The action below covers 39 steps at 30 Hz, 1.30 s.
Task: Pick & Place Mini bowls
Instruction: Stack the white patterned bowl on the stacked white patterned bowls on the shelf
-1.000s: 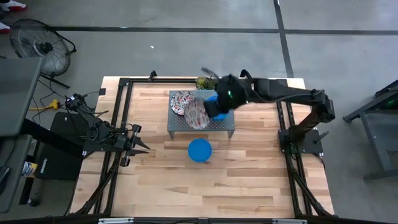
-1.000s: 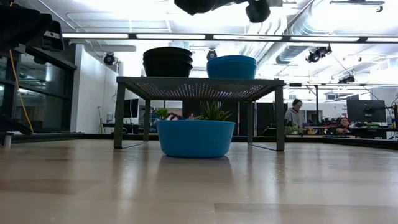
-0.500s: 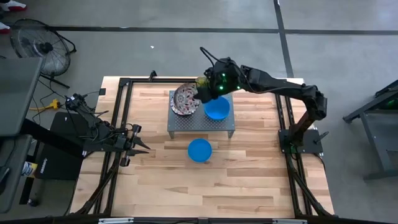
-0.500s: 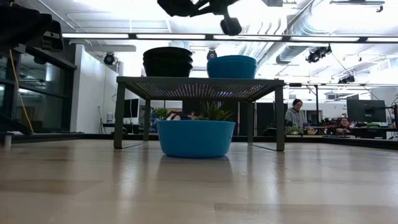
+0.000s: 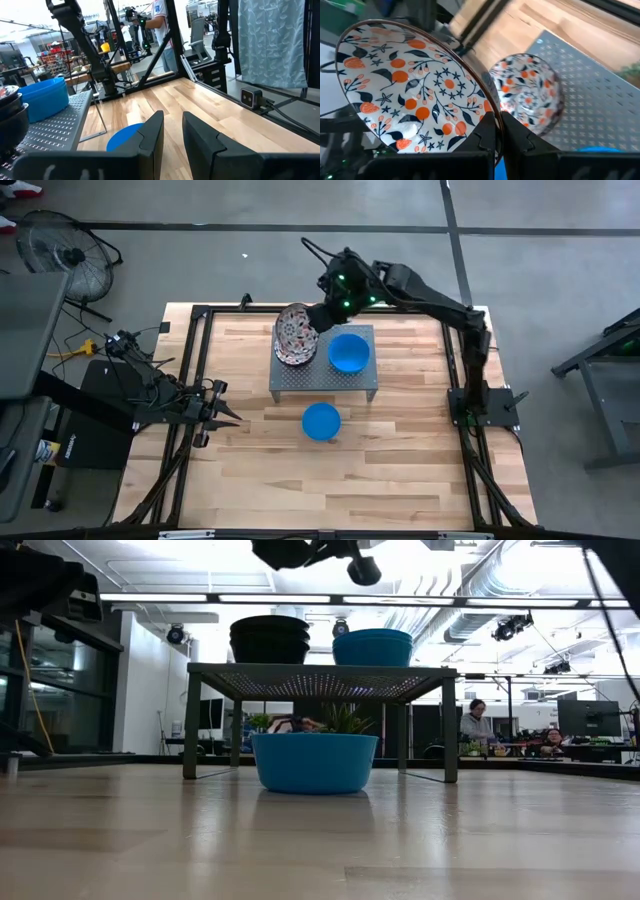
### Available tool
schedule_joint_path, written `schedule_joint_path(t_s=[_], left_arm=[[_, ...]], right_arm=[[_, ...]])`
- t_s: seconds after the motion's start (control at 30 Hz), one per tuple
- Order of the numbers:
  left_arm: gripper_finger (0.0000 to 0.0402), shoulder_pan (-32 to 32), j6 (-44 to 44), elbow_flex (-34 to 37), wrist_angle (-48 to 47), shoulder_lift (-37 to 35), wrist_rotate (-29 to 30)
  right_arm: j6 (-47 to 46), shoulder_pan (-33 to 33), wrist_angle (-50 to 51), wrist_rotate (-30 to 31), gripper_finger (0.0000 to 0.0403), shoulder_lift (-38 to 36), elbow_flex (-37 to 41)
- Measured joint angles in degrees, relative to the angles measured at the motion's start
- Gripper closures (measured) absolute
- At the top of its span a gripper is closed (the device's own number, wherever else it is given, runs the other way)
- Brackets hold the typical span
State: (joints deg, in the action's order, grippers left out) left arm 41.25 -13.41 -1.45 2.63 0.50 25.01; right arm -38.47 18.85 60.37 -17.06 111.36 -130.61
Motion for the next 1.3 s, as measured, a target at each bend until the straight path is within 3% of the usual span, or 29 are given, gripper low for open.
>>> schedule_joint_path(t_s=[0.1,0.43,0.83,1.3], left_arm=[[0.0335,0.0,0.0,0.0,0.0,0.02,0.0],[0.0335,0.0,-0.01,0.0,0.0,0.01,0.0],[0.0335,0.02,-0.02,0.0,0.02,0.0,0.03],[0.0335,0.0,-0.02,0.0,0.02,0.01,0.03]], right_arm=[[-0.26,0.75,4.22,0.08,0.0402,3.67,-4.48],[-10.23,1.77,1.63,0.16,0.0402,4.27,6.32],[-21.44,1.27,1.4,-1.01,0.0402,4.21,6.51],[-34.61,-0.75,3.43,1.62,0.0402,4.21,6.51]])
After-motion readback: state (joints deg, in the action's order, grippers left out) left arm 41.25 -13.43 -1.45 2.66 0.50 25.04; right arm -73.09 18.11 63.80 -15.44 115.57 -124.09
